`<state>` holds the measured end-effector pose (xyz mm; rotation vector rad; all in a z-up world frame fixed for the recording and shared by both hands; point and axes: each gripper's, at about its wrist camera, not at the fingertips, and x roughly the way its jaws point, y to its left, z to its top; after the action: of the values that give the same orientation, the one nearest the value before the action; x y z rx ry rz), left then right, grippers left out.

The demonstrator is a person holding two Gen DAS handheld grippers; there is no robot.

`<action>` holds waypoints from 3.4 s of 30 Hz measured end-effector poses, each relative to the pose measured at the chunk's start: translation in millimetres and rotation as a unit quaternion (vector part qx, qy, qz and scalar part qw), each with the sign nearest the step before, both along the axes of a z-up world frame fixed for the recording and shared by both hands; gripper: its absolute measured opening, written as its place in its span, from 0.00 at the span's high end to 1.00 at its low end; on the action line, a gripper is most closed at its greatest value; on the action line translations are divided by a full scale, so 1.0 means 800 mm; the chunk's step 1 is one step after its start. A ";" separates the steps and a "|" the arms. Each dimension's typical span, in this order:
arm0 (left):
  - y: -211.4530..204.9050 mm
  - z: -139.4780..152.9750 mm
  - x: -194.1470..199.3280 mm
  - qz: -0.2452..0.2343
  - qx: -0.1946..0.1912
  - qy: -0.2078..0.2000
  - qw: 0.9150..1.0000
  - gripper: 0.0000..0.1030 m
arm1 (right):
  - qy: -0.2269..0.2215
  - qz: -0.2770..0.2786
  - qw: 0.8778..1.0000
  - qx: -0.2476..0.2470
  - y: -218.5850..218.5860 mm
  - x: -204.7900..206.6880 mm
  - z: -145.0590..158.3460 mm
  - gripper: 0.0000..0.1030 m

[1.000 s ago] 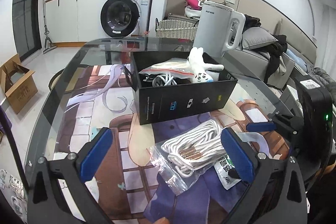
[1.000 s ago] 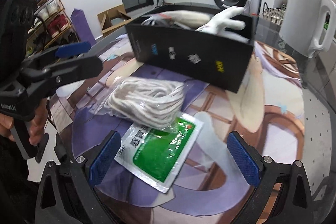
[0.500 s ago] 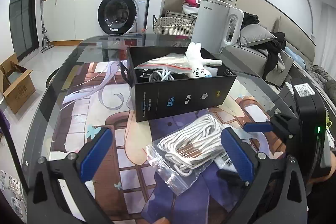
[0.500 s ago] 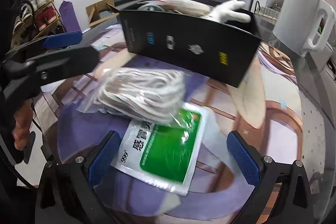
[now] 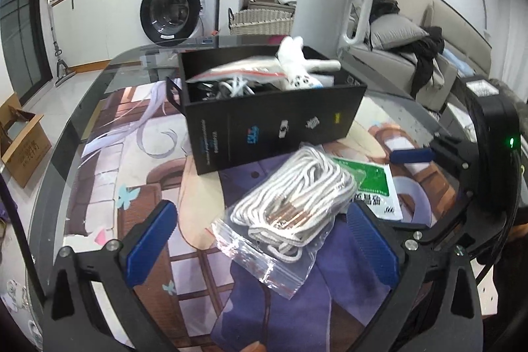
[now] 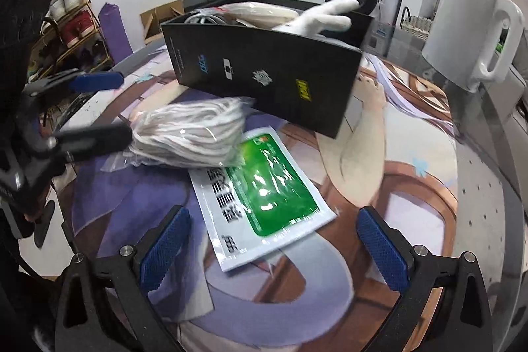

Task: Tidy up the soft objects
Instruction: 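Move the right gripper onto the green-printed sachet and close it, then grasp the clear bag of white cable with the left gripper while the right holds the sachet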

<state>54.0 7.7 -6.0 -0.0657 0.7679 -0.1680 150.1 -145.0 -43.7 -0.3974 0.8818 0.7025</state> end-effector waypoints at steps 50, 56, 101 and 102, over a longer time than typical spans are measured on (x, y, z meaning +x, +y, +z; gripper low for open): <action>-0.045 -0.021 0.039 -0.060 0.022 0.048 0.997 0.00 | -0.004 0.008 0.999 0.051 -0.070 0.016 0.042 0.64; -0.054 -0.028 0.045 -0.057 0.052 0.069 0.995 0.00 | -0.005 0.007 0.999 0.054 -0.071 0.014 0.041 0.64; -0.031 0.008 0.017 -0.072 0.022 -0.036 0.996 0.82 | -0.024 0.011 0.997 0.072 -0.065 0.005 0.056 0.64; -0.030 0.010 0.017 -0.072 0.021 -0.038 0.996 0.84 | -0.025 0.010 0.997 0.074 -0.066 0.005 0.057 0.64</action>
<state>67.6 -16.0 1.8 0.0351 0.7003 -0.2899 154.1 -197.7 2.0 -0.2905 0.7737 0.7675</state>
